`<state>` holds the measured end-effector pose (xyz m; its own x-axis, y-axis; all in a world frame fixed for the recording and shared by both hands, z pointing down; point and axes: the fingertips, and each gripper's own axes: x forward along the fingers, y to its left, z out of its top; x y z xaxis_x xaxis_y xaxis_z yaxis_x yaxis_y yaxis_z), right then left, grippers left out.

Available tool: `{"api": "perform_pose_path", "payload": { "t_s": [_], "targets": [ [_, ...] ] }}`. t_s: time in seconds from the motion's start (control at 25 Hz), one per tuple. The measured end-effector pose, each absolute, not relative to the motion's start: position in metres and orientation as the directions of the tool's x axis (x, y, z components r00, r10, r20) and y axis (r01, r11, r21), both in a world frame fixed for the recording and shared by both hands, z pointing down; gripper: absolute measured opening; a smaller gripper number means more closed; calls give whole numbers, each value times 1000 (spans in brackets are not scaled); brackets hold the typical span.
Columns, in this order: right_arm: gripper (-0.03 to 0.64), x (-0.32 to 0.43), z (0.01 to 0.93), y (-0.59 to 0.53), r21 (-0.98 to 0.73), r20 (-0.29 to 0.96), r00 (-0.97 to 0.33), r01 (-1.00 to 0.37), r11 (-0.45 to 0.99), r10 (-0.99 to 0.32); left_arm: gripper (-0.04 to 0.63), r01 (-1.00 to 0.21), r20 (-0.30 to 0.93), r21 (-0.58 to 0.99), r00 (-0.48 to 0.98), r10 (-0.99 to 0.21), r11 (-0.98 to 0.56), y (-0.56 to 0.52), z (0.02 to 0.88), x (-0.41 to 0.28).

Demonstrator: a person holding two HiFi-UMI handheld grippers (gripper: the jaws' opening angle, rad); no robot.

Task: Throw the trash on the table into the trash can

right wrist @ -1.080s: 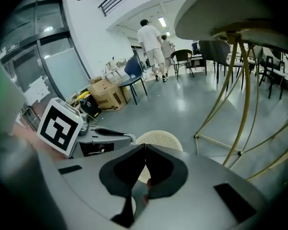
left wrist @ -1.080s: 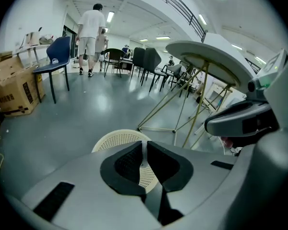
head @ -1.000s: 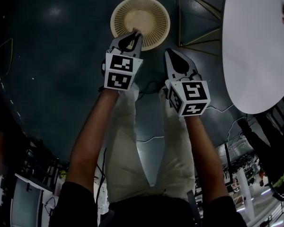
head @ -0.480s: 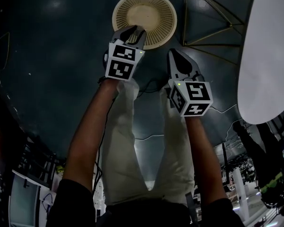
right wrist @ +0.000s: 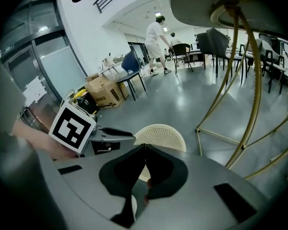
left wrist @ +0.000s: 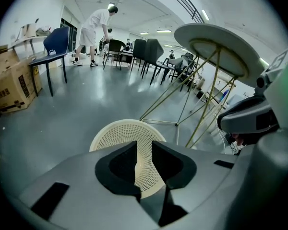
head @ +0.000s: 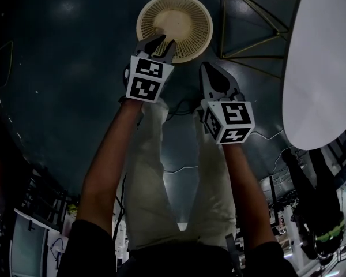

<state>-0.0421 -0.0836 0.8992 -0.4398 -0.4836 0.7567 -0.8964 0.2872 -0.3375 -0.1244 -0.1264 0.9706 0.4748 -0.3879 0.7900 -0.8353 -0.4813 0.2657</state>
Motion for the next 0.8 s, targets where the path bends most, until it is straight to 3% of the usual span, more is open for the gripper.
{"api": "perform_pose_path", "payload": {
  "t_s": [0.28,0.8],
  "targets": [
    [18,-44,870,-90,-333,746,-443,-895,299,-497,42,-836,786,242,467,-406,-493,-129,936,-127],
    [18,-46,777,-89,-327,711,-472,-878,349,-521,15,-839,740,231,480,-471,-492,-129,826,-119]
  ]
}}
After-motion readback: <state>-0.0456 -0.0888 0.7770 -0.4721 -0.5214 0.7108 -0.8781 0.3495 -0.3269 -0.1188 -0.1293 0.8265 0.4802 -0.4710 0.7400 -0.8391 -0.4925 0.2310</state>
